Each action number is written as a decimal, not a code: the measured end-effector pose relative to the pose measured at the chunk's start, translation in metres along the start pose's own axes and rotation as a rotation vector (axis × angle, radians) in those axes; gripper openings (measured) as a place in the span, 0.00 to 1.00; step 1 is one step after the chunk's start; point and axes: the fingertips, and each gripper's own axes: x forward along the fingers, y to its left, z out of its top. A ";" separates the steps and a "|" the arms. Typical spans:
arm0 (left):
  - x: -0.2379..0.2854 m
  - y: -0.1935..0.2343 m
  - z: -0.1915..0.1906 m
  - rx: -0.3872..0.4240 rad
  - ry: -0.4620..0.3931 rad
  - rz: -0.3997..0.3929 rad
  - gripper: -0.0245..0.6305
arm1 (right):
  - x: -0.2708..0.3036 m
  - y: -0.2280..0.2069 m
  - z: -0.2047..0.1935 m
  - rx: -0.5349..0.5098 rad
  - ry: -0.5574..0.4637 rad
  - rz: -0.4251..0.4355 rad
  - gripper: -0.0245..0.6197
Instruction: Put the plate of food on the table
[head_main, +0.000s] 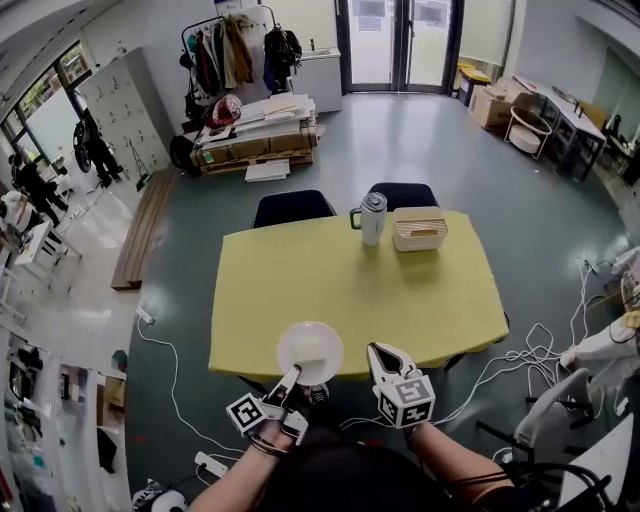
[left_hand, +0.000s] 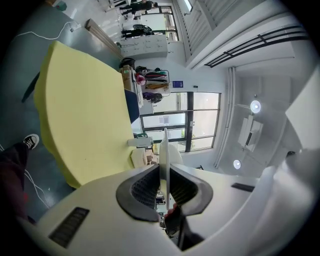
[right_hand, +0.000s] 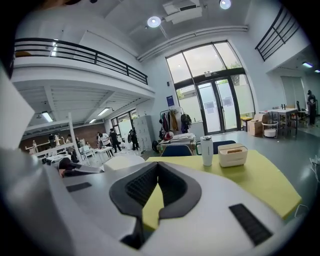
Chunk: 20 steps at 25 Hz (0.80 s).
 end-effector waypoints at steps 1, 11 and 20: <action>0.010 -0.001 0.008 -0.002 0.006 -0.003 0.10 | 0.009 -0.002 0.004 -0.001 0.001 -0.006 0.06; 0.089 -0.006 0.089 -0.027 0.089 -0.006 0.10 | 0.097 -0.015 0.054 -0.012 0.016 -0.061 0.06; 0.144 -0.009 0.140 -0.022 0.164 -0.027 0.10 | 0.147 -0.023 0.091 -0.022 -0.009 -0.115 0.06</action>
